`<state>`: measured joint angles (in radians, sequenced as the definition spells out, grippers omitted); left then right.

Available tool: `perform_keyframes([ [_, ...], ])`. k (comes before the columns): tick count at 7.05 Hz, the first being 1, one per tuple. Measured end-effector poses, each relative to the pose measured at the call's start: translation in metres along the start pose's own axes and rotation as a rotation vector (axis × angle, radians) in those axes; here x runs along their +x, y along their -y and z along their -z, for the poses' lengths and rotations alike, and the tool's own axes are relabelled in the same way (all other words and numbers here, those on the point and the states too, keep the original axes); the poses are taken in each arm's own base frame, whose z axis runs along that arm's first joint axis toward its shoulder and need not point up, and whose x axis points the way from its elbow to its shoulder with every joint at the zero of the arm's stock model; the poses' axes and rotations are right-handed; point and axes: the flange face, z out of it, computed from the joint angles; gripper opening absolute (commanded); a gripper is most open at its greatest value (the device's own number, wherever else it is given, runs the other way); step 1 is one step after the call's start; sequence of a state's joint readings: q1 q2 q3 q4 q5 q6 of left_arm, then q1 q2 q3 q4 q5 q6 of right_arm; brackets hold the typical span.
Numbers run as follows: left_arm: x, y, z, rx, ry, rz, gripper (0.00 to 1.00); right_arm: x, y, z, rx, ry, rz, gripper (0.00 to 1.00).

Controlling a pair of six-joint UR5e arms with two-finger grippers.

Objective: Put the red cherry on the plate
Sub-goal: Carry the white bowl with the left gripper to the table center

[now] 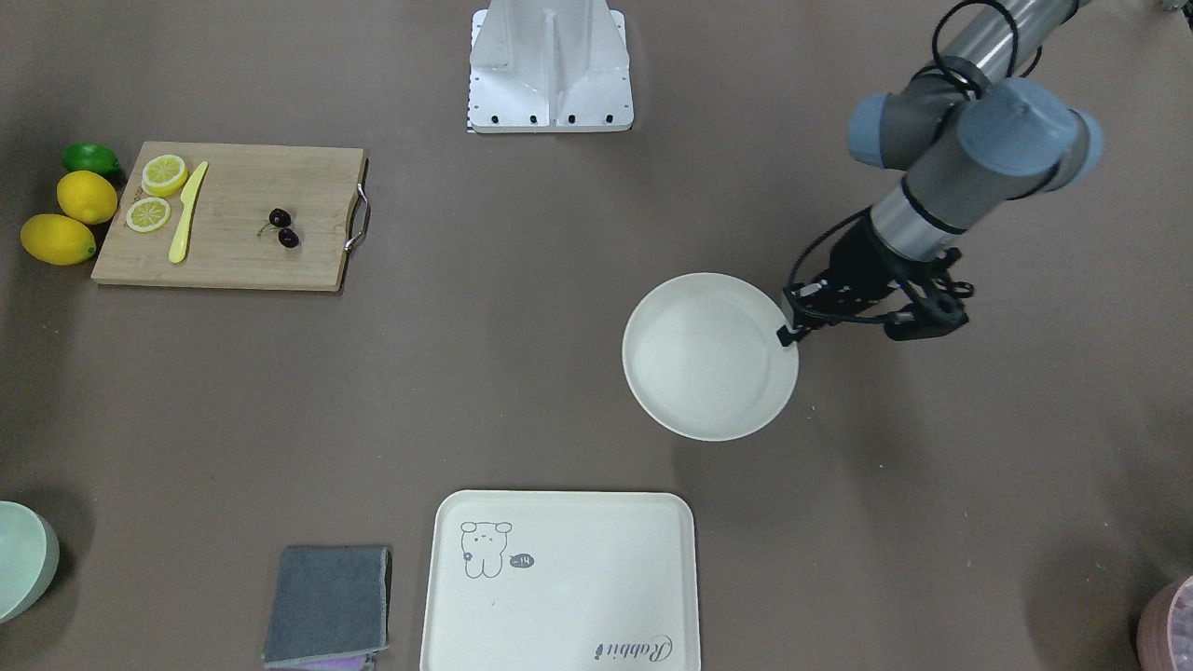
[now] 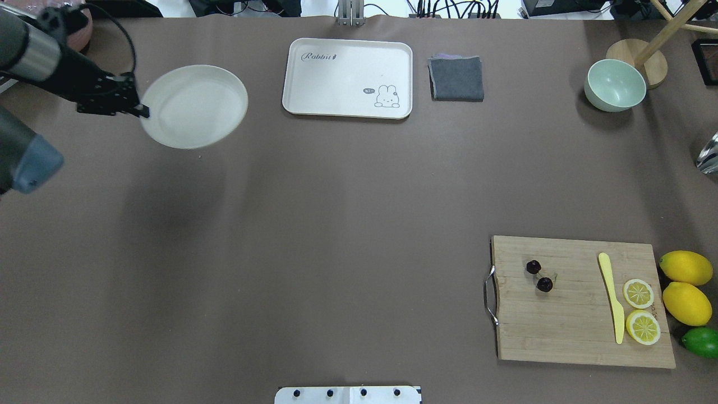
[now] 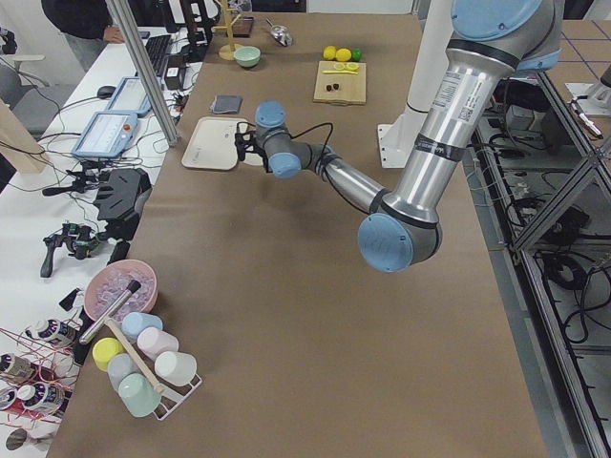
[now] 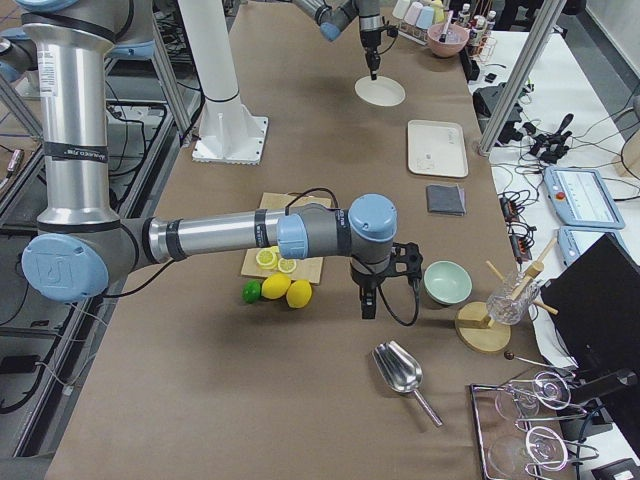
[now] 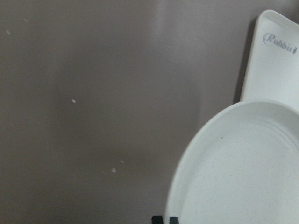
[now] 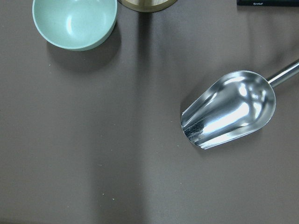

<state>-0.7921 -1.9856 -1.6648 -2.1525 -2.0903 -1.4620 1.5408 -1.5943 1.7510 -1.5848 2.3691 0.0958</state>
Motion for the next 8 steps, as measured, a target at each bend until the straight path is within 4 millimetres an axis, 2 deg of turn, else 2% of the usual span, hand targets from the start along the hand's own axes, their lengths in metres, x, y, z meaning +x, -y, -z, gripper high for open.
perform_keyframes([
  [1,0.028,-0.047,-0.031,0.017,-0.009,0.015,0.0,-0.004,0.0,0.001,0.001,0.008,0.003,1.0],
  [2,0.047,-0.089,-0.056,0.032,-0.016,0.023,0.0,-0.014,0.001,0.005,0.008,0.022,-0.001,1.0],
  [3,0.058,-0.127,-0.076,0.046,-0.019,0.024,0.0,-0.038,0.002,0.015,0.025,0.035,-0.011,1.0],
  [4,0.063,-0.16,-0.094,0.062,-0.015,0.014,0.0,-0.078,0.005,0.023,0.038,0.052,-0.023,1.0],
  [5,0.063,-0.182,-0.106,0.073,-0.009,0.002,0.0,-0.119,0.01,0.022,0.035,0.071,-0.03,1.0],
  [6,0.062,-0.193,-0.112,0.078,-0.003,-0.004,0.0,-0.156,0.013,0.014,0.033,0.092,-0.034,1.0],
  [7,0.061,-0.196,-0.114,0.08,0.0,-0.006,0.96,-0.189,0.012,0.003,0.044,0.117,-0.046,1.0],
  [8,0.061,-0.191,-0.112,0.089,-0.002,-0.006,0.98,-0.215,0.007,-0.01,0.054,0.145,-0.061,1.0],
])
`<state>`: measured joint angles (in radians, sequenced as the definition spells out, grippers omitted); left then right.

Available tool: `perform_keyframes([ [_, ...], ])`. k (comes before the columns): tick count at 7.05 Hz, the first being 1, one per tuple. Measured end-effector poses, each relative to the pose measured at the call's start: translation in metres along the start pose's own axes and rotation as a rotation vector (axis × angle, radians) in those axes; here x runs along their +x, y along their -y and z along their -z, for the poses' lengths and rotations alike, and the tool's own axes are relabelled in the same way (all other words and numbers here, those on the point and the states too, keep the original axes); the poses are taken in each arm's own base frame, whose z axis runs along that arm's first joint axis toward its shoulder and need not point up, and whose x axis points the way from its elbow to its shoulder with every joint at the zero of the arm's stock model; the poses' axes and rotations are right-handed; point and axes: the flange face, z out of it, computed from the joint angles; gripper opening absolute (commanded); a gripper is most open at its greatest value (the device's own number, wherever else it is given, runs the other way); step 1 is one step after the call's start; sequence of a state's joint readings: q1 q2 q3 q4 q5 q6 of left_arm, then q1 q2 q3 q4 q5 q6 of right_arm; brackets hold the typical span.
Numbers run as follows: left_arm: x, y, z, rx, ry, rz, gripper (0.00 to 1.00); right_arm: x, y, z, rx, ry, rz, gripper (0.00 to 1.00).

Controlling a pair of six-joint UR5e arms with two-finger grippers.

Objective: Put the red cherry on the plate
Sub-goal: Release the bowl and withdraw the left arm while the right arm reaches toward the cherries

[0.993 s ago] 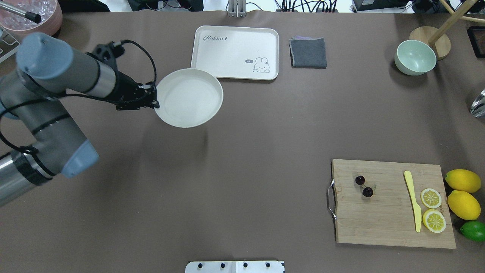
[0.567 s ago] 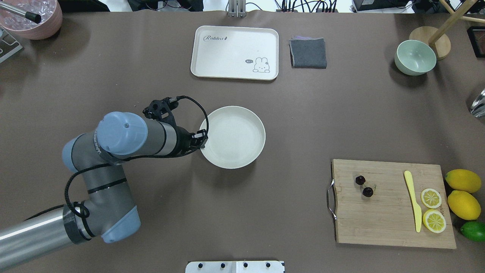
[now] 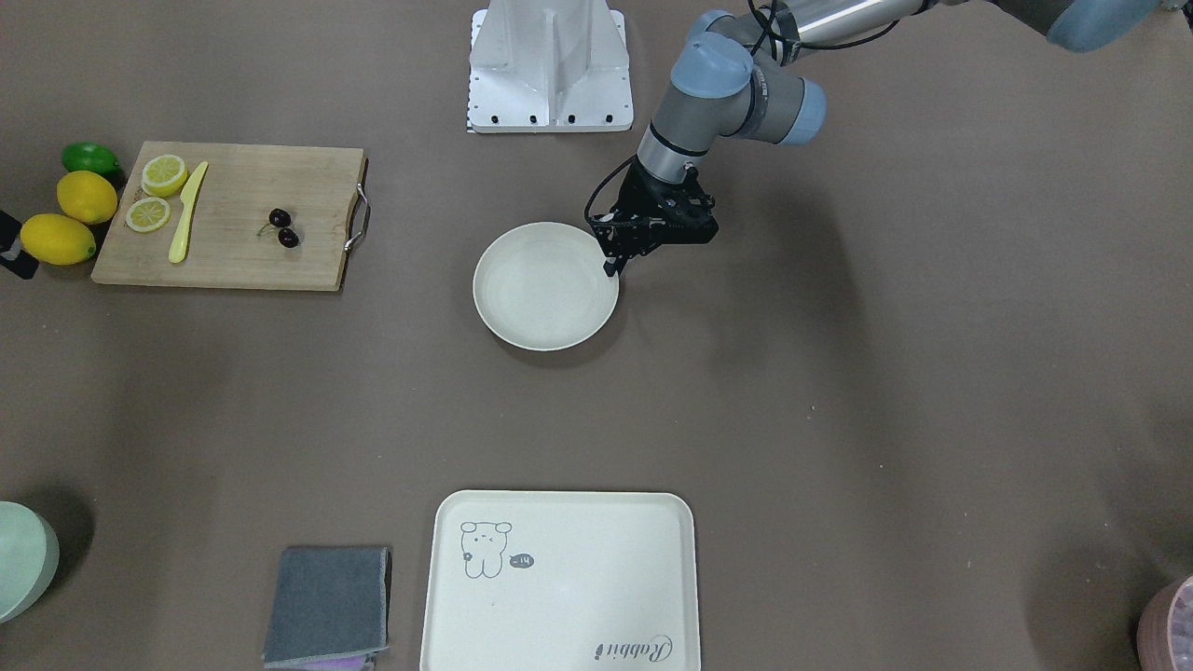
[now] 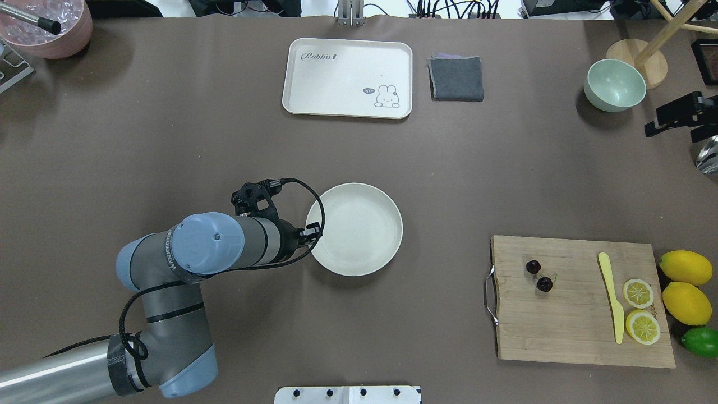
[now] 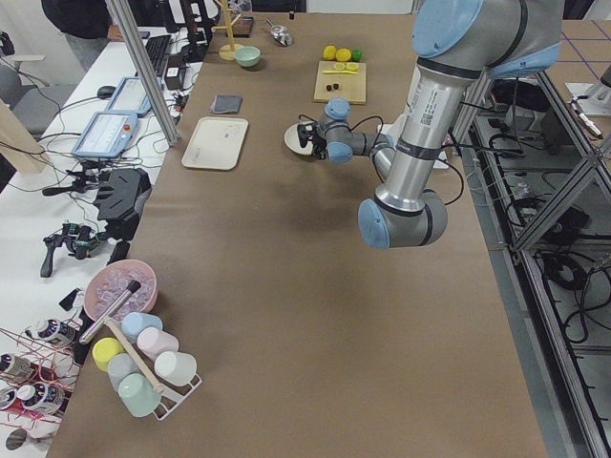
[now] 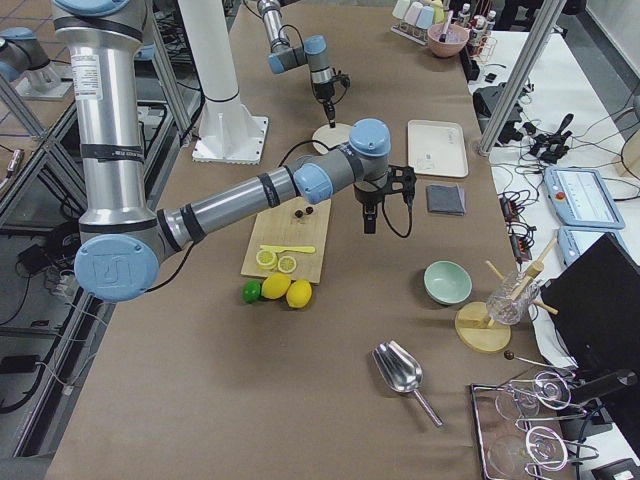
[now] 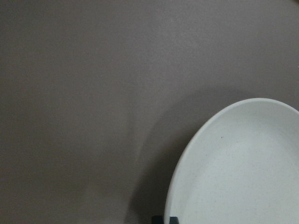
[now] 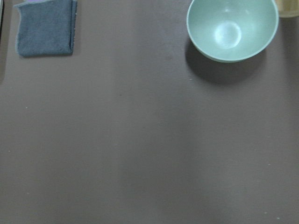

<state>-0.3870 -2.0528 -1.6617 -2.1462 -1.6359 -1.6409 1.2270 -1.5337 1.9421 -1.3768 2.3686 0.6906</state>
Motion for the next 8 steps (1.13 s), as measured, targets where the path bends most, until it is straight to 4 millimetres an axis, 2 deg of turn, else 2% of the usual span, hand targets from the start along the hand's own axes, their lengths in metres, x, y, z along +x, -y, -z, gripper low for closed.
perform_keyframes([
  [1,0.001,0.016,0.005,0.019,-0.005,0.004,0.98,-0.017,-0.01,-0.015,-0.006,0.023,-0.004,1.0],
  [2,0.001,0.041,0.014,0.039,-0.009,0.004,0.98,-0.029,-0.019,-0.028,-0.021,0.031,0.0,1.0],
  [4,-0.008,0.104,0.037,0.09,-0.003,-0.075,0.98,-0.063,-0.043,-0.068,-0.029,0.012,-0.007,1.0],
  [6,-0.021,0.169,0.061,0.159,0.058,-0.133,0.98,-0.114,-0.084,-0.119,-0.014,0.009,-0.017,1.0],
  [7,-0.024,0.189,0.071,0.179,0.09,-0.19,0.98,-0.135,-0.108,-0.137,-0.027,0.013,0.008,1.0],
  [8,-0.027,0.207,0.08,0.199,0.11,-0.259,0.98,-0.147,-0.135,-0.146,-0.057,0.019,0.045,1.0],
])
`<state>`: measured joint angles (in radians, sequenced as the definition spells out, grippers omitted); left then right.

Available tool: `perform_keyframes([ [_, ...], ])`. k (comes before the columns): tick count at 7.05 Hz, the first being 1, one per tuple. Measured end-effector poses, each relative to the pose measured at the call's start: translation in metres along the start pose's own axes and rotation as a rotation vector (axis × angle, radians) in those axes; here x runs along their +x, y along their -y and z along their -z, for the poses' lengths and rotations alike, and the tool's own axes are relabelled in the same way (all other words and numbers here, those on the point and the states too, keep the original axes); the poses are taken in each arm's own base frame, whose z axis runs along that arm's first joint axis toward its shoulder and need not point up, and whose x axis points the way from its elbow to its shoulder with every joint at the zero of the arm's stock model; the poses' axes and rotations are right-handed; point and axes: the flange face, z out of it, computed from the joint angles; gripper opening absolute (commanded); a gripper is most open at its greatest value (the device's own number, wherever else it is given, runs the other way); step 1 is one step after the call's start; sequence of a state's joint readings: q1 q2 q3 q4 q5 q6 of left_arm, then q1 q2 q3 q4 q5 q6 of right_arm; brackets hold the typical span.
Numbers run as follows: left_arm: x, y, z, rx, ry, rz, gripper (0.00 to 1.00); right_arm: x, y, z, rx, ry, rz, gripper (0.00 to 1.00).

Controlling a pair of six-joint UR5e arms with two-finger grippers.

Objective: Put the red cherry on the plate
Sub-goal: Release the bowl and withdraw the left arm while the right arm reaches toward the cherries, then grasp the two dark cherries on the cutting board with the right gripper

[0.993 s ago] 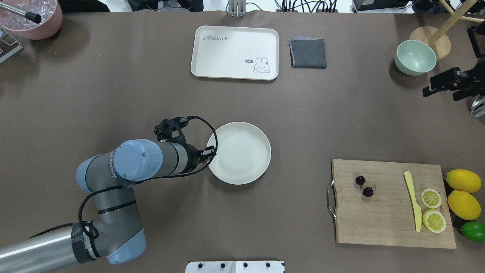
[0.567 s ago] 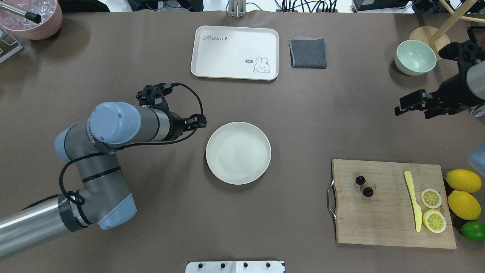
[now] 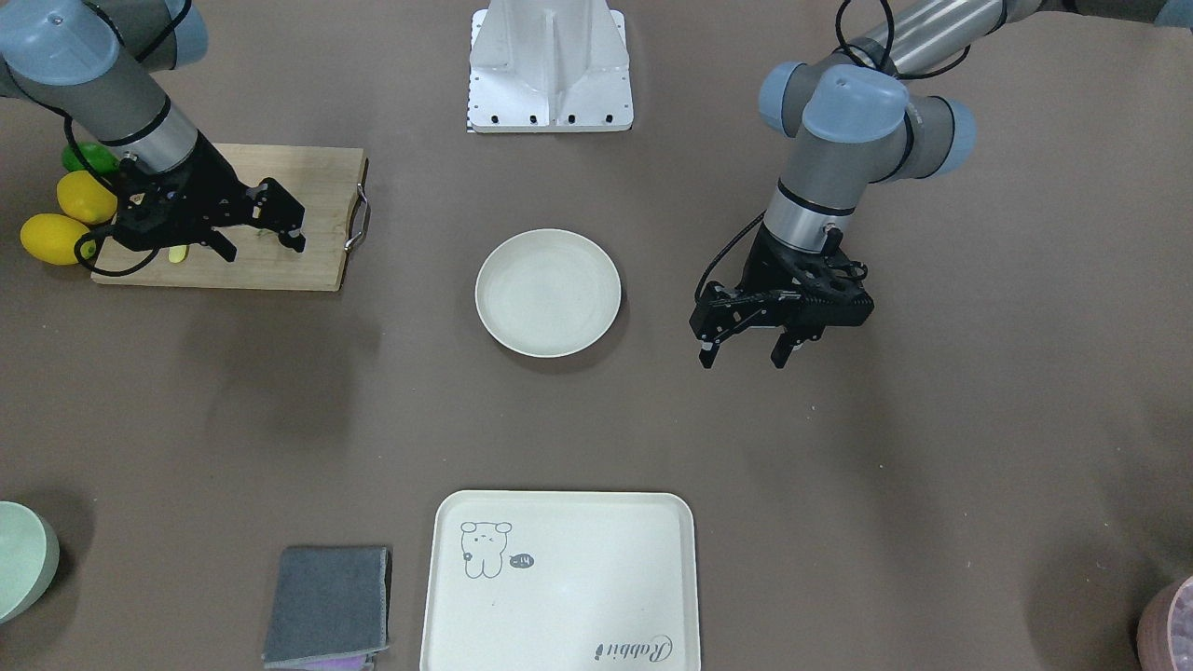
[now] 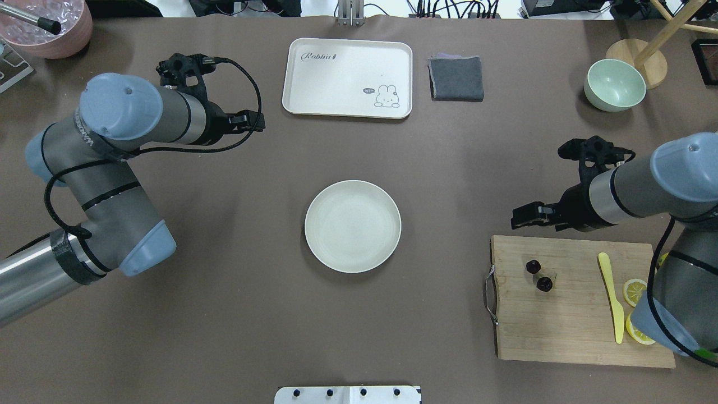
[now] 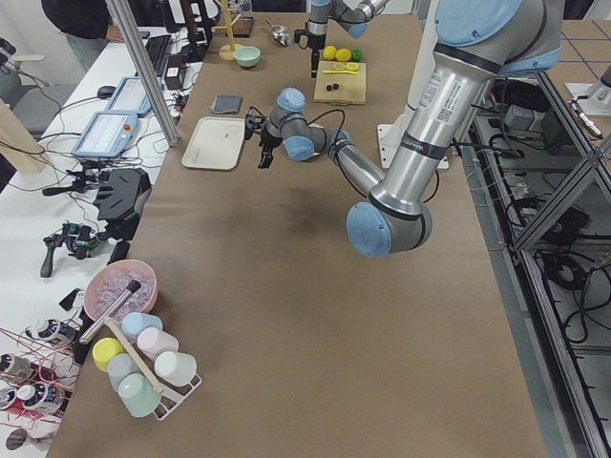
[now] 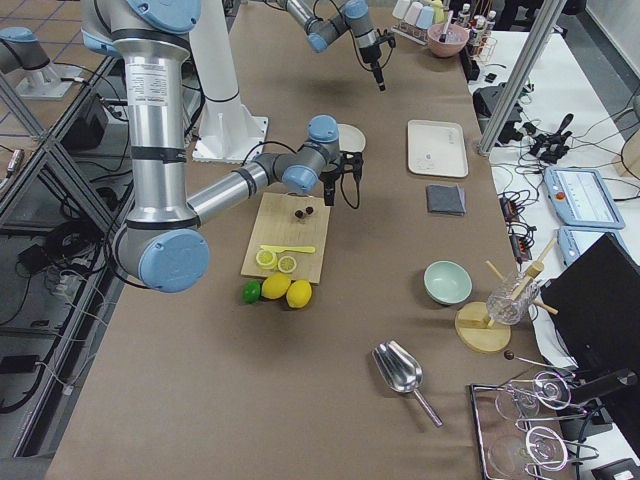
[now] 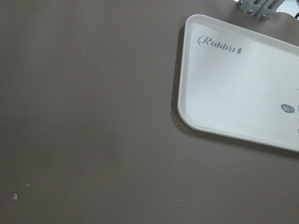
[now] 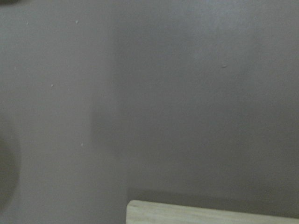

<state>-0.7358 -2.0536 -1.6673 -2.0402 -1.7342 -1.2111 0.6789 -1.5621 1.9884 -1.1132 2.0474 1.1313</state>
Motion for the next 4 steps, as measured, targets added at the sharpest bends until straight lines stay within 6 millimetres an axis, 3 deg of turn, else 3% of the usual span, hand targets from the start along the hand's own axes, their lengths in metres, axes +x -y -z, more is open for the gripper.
perform_keyframes([
  [2,-0.016,0.027,0.009,0.033,0.025,-0.041,0.98,-0.01,-0.044,-0.023,-0.041,-0.028,0.117,0.99],
  [4,-0.024,0.033,0.011,0.04,0.038,-0.042,0.98,-0.005,-0.057,-0.038,-0.037,-0.07,0.199,0.99],
])
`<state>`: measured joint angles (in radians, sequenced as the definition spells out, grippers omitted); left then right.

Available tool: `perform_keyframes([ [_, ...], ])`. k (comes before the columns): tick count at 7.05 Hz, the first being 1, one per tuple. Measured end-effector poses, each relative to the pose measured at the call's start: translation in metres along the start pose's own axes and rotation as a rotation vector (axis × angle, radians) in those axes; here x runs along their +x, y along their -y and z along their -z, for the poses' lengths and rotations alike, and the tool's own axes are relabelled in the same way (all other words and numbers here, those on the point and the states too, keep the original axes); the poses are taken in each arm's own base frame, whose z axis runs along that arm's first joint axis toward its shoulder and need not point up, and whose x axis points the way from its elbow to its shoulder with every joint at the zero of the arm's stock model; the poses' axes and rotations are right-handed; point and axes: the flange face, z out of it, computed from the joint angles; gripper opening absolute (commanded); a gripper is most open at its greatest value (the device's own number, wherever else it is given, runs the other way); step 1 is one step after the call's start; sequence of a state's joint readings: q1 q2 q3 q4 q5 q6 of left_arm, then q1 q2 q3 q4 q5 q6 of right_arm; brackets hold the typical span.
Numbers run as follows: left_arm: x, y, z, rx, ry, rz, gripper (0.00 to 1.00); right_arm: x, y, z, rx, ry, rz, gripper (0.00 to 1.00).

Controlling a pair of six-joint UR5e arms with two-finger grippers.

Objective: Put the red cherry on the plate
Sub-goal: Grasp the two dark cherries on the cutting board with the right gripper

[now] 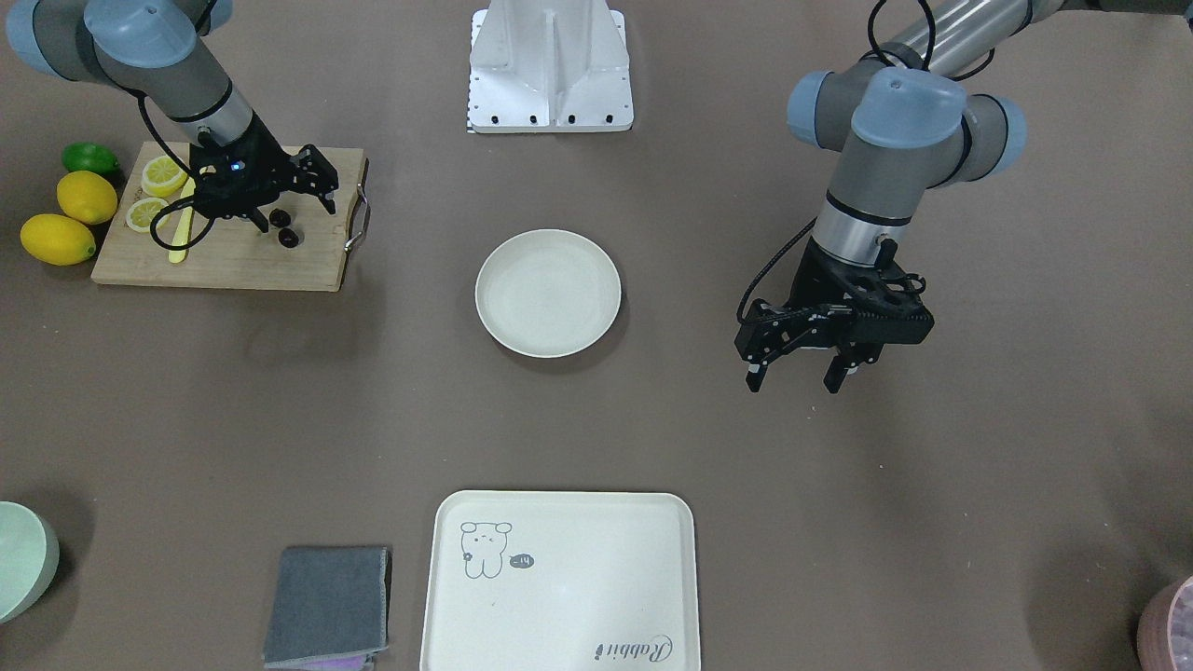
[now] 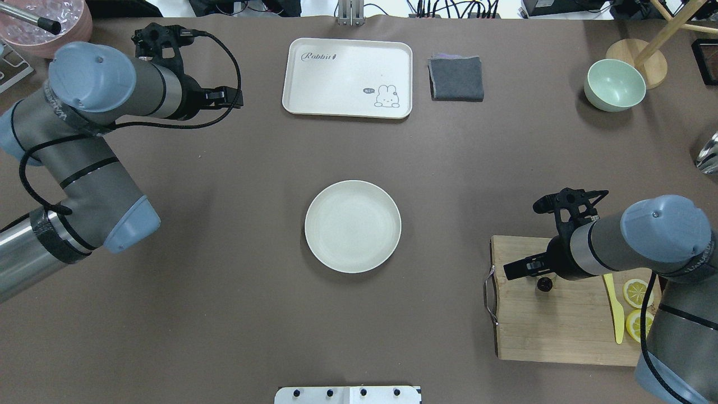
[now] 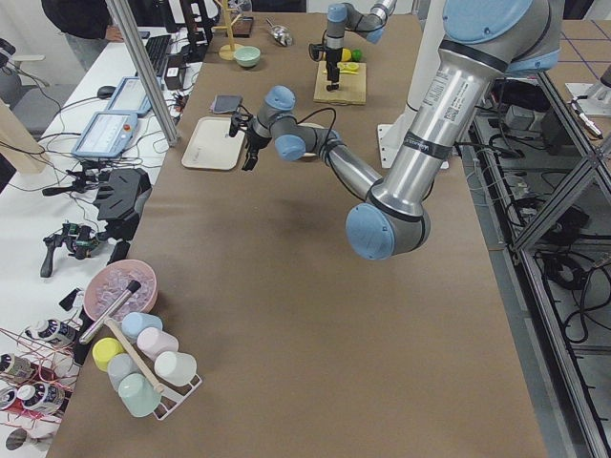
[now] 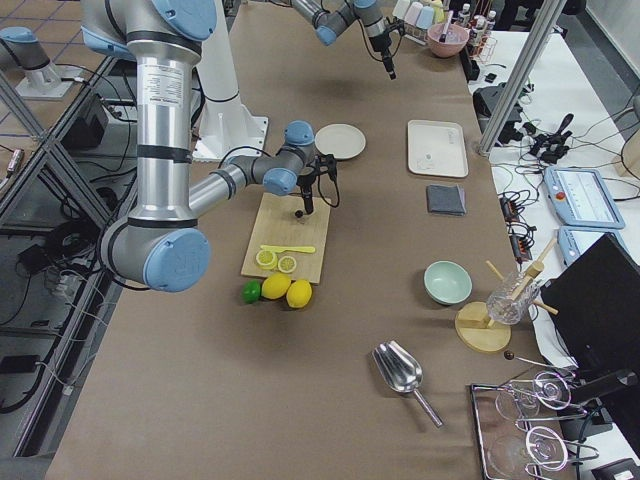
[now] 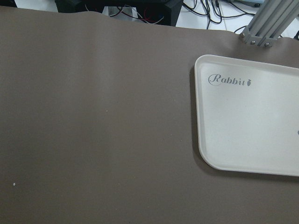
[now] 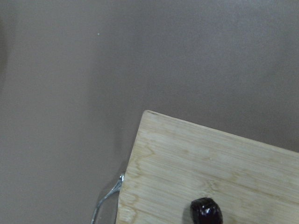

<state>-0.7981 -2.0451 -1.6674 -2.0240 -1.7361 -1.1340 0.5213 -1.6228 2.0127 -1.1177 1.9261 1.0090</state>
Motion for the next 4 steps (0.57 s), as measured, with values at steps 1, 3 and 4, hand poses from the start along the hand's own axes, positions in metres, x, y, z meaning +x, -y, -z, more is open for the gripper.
perform_keyframes([
  [1,-0.0012,-0.0015,-0.0009,-0.001,0.002,0.0,0.98,0.0026,-0.0002,-0.0021,0.001,-0.009,0.007,0.86],
  [3,-0.0048,-0.0069,-0.0042,-0.007,0.008,0.0,0.98,0.0062,0.0007,-0.0057,0.0,-0.02,0.006,0.66],
  [4,-0.0065,-0.0086,-0.0052,-0.009,0.01,0.0,0.98,0.008,0.0011,-0.0089,-0.002,-0.027,0.004,0.65],
])
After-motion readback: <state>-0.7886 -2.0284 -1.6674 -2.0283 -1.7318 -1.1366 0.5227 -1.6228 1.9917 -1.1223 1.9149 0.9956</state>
